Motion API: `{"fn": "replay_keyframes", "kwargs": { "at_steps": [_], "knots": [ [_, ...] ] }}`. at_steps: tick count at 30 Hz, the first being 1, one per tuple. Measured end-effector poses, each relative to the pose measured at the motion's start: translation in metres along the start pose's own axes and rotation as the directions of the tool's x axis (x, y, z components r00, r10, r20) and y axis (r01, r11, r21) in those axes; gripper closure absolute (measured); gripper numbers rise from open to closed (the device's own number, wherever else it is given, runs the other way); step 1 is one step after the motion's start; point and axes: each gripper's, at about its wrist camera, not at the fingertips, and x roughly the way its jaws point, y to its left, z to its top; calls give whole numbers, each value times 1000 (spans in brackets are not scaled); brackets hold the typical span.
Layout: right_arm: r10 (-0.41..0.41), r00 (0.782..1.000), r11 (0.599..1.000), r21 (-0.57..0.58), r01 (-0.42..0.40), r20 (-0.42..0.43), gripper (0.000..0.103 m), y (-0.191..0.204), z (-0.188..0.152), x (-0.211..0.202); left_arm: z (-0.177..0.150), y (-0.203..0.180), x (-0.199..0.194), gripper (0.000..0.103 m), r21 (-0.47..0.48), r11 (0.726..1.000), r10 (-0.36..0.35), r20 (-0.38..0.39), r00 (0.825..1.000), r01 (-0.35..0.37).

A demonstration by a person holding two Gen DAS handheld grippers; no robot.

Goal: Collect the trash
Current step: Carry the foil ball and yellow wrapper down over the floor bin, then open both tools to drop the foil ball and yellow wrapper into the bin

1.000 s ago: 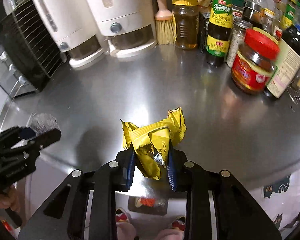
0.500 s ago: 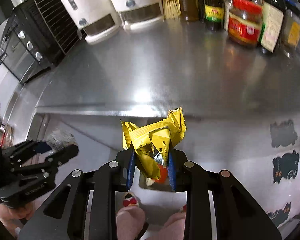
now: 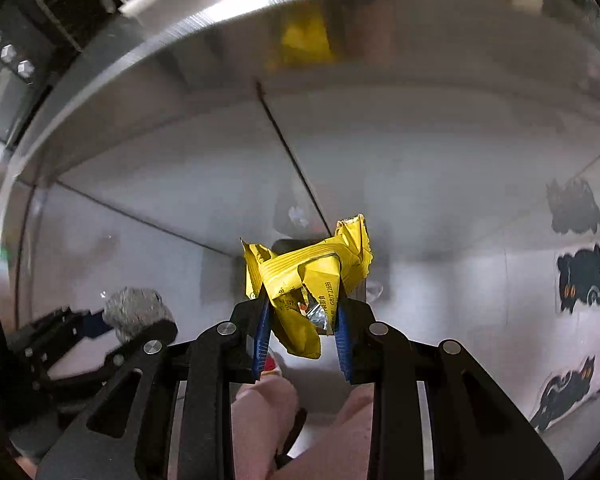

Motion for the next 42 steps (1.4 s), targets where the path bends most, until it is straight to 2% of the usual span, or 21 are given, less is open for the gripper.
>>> {"fn": "replay_keyframes", "kwargs": {
  "at_steps": [8,17,22,27,30,35,42],
  "knots": [
    [-13,997,999,46,16,-70,74,0,8,55,5,9,61,59,-17,1000,8,-79,997,-10],
    [-16,992,998,66,25,-127,70,0,23,83,16,23,100,59,-45,999,5,-144,990,-11],
    [-16,991,997,74,26,-135,66,-3,30,85,23,25,106,58,-57,998,-12,-162,987,3],
    [-12,991,996,86,24,-136,54,-3,33,85,24,23,110,57,-56,998,-25,-169,985,16],
    [-14,991,996,87,26,-134,49,-5,35,85,25,25,111,48,-58,998,-27,-166,986,18],
    [-17,991,996,88,29,-133,45,-1,37,86,25,27,108,41,-64,998,-27,-158,987,17],
    [-16,993,995,94,28,-120,31,0,38,83,22,29,103,35,-65,998,-20,-149,989,11]
  ]
}}
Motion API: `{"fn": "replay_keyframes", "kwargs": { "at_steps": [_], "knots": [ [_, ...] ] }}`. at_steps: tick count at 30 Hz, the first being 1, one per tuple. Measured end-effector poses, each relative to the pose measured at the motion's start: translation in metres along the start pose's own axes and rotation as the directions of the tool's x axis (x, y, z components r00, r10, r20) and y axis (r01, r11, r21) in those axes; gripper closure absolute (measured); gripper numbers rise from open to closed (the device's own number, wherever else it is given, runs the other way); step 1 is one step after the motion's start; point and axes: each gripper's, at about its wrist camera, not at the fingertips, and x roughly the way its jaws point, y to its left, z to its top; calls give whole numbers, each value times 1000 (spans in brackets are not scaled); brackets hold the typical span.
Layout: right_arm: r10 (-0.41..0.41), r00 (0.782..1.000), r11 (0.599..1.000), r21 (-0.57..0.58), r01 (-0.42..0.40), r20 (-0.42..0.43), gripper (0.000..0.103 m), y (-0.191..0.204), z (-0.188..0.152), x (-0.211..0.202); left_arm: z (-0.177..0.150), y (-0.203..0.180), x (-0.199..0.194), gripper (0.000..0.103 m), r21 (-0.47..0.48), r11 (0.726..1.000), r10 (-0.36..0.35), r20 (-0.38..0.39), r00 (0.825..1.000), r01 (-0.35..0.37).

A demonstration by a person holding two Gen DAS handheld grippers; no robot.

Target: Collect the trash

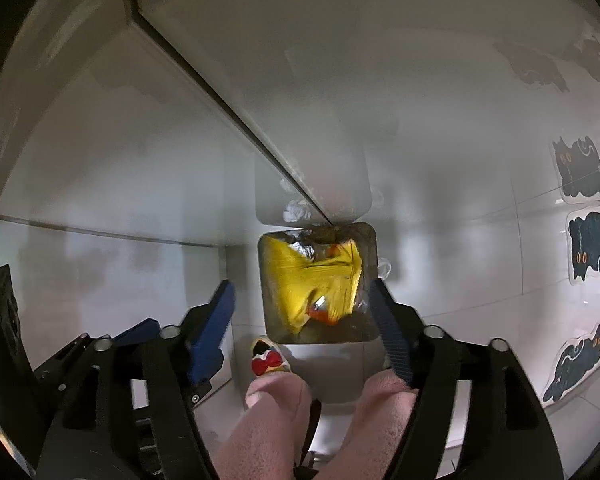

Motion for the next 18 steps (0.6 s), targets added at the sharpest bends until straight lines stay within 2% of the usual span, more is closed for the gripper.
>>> {"fn": "replay_keyframes", "kwargs": {
  "at_steps": [3,8,10,12,18],
  "knots": [
    [0,1000,1000,5,0,10,26,-3,-2,1,-2,3,-4,34,3,1000,6,7,1000,-6],
    [-2,999,1000,7,2,41,7,-6,-5,-12,-7,7,-17,27,3,1000,21,25,999,-21],
    [-3,998,1000,10,3,59,3,-8,-8,-21,-10,8,-26,24,-1,1000,25,39,999,-25],
    [0,998,1000,14,-1,71,3,-10,-11,-29,-12,10,-37,18,-7,1000,29,59,998,-29],
    [3,993,1000,-9,-2,117,3,-14,-21,-61,-15,6,-81,8,-1,1000,29,125,992,-29]
  ]
}}
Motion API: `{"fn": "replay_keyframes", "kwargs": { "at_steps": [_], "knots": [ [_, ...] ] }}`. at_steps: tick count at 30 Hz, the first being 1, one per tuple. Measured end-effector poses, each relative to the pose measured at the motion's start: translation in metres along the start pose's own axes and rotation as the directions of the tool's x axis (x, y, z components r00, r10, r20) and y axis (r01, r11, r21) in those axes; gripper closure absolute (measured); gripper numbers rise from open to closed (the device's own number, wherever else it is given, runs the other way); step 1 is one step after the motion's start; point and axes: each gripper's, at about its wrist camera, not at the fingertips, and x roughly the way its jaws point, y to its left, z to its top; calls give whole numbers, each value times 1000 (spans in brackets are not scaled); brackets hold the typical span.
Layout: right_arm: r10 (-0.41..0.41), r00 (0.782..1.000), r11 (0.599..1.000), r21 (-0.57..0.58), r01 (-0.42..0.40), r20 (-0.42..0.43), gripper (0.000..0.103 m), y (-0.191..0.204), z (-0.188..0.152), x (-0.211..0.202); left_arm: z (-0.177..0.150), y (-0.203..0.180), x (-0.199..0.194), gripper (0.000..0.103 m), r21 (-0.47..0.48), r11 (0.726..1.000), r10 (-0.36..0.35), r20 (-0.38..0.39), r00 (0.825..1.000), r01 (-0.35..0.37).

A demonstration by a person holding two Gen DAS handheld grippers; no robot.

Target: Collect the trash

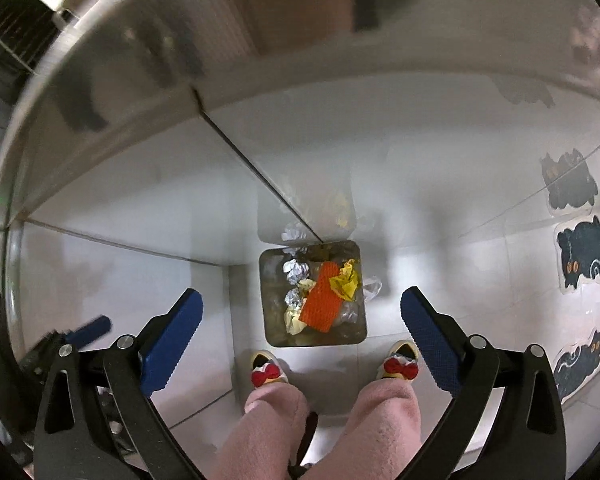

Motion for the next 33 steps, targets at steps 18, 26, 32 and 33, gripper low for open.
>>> {"fn": "replay_keyframes", "kwargs": {
  "at_steps": [18,26,32,33],
  "knots": [
    [-48,930,987,-126,100,364,3,18,16,-178,15,-12,-183,8,1,995,93,316,944,-98],
    [-28,874,982,-147,114,486,3,32,19,-244,21,-17,-247,8,-3,991,122,427,896,-134],
    [-41,837,979,-147,144,546,3,40,25,-287,24,-21,-294,8,-6,990,124,509,852,-140],
    [-47,827,978,-144,154,559,3,41,27,-295,25,-22,-299,8,-7,990,122,518,846,-139]
  ]
}}
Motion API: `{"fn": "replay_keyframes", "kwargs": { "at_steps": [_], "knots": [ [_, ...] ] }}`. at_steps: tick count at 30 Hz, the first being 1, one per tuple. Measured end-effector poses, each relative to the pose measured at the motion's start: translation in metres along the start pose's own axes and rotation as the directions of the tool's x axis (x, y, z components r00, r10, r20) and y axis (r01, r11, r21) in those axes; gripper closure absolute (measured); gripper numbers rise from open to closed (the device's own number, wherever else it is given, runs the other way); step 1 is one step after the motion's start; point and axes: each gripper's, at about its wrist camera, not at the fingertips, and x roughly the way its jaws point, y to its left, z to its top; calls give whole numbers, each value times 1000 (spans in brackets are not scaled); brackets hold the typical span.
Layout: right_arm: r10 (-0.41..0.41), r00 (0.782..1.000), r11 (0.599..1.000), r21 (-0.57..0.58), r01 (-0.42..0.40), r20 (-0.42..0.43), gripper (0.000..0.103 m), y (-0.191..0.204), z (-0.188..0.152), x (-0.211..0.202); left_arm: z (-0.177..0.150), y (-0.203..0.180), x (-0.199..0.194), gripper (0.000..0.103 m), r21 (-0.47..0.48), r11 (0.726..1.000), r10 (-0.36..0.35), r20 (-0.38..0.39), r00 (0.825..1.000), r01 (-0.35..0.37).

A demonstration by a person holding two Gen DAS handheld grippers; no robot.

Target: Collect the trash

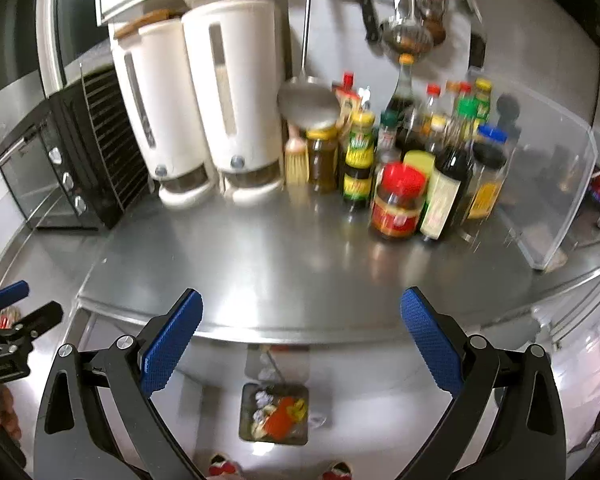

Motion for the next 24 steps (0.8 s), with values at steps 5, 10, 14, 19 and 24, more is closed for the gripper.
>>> {"fn": "replay_keyframes", "kwargs": {
  "at_steps": [5,10,14,19,24],
  "knots": [
    [-51,998,998,23,51,35,3,-1,17,-16,18,2,-24,8,-4,1000,3,67,998,-3],
    [-61,994,998,31,59,86,3,-1,28,-32,32,4,-43,8,-15,1000,15,123,992,-13],
    [-69,987,998,18,67,145,3,2,37,-47,44,6,-55,8,-23,999,30,164,986,-26],
    [-79,971,997,5,80,227,3,5,47,-67,53,5,-65,8,-30,999,45,203,978,-40],
    [-81,963,997,12,81,257,3,4,51,-75,57,2,-67,8,-20,998,64,217,974,-61]
  ]
}}
